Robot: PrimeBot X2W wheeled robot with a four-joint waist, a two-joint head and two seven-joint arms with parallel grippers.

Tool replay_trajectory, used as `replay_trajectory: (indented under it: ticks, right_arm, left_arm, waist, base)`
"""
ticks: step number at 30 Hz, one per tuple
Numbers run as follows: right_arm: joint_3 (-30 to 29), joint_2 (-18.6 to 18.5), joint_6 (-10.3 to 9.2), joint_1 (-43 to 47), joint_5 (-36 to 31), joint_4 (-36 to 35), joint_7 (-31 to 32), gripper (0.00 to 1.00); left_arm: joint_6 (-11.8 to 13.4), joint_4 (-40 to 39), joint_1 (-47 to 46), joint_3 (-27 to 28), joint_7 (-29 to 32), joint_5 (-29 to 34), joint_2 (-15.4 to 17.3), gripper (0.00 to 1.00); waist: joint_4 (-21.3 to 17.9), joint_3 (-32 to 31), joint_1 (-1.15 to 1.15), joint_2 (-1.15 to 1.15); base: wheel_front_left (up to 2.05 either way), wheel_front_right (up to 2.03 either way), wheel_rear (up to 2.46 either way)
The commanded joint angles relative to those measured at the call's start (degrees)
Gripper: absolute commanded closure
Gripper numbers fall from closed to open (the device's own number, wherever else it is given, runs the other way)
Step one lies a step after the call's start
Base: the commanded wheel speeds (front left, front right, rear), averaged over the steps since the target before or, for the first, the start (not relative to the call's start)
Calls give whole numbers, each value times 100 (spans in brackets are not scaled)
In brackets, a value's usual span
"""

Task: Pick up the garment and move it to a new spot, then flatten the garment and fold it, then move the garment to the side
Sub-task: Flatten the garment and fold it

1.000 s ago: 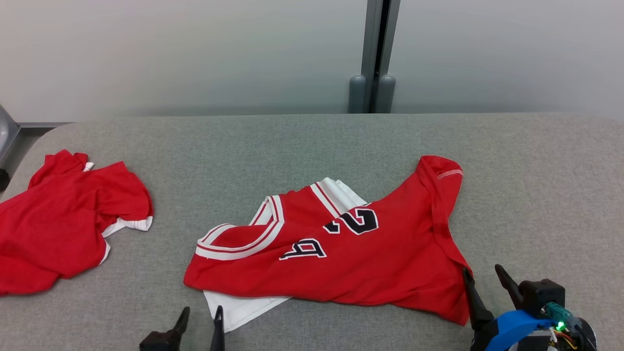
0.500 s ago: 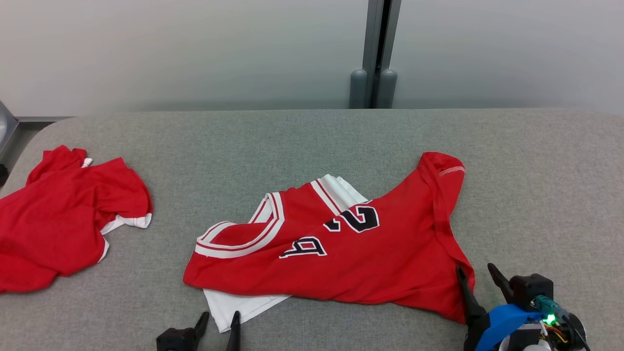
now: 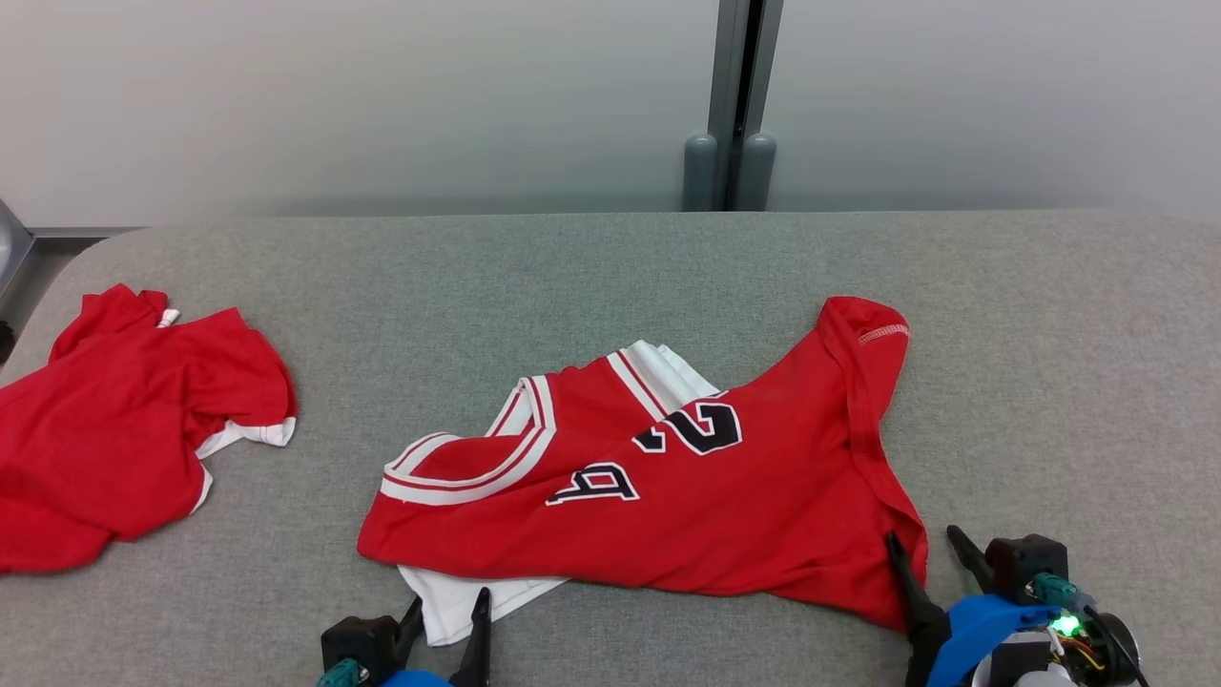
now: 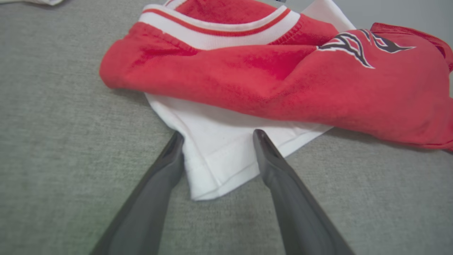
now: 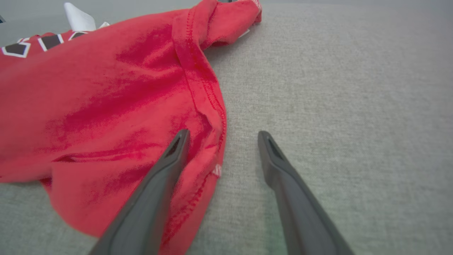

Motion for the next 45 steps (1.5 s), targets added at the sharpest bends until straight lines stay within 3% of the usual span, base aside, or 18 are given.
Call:
replay_trajectory:
  ticks: [1,4,5,6,7,8,9,18,25,30,38,45]
  right_arm:
    - [48,-56,1,-153,13,138,25,0]
    - [168,-56,1,-233,57,372,126,0]
    - [211,-58,1,-257,80,427,128,22]
    - [263,-51,1,-270,110,493,152,67]
    - [308,-43,1,-303,151,543,155,96]
    - [342,-50,1,-325,182,586,142,100]
    - [379,-54,1,-344,222,616,124,100]
    - [1027,-4,1,-90,773,185,-78,100]
    - [2033,-374,1,464,1412,-1279,-104,100]
    - [2023,-653,1,333,1715,-2293,-106,100]
    - [1708,-1000,1,-1082,1993,-3085,250,100]
    - [1562,-1043,1,-3472,2651,-2515,584,100]
  left_arm:
    - [21,39,-91,-42,17,-30,-10,0]
    - [26,50,-105,-45,17,-42,-10,0]
    - [25,60,-113,-44,17,-48,-8,0]
    - [24,72,-120,-42,17,-45,-7,0]
    - [22,78,-139,-41,17,-56,-8,44]
    - [20,86,-150,-40,17,-75,-8,79]
    - [16,85,-163,-42,17,-97,-8,100]
    - [-18,-415,-112,4,10,-175,-4,100]
    - [-50,-1530,-39,299,10,-142,14,100]
    - [-60,-2235,-464,429,10,-166,139,100]
    - [-59,-2642,-2310,439,475,-496,523,100]
    - [-59,-1967,-4723,624,870,-673,860,100]
  waist:
    - [18,-2,0,0]
    - [42,-6,0,0]
    - [52,-5,0,0]
    - [58,-4,0,0]
    - [62,12,0,0]
    - [65,12,0,0]
    - [69,24,0,0]
    - [74,-22,0,0]
    - [17,-47,0,0]
    - [-76,48,0,0]
    - [-263,616,0,0]
    - [-510,1426,0,0]
  base:
    - [0,0,0]
    - [0,0,0]
    - [0,0,0]
    - [0,0,0]
    - [0,0,0]
    - [0,0,0]
    - [0,0,0]
    - [0,0,0]
    - [0,0,0]
    - [0,0,0]
    - [0,0,0]
    - [0,0,0]
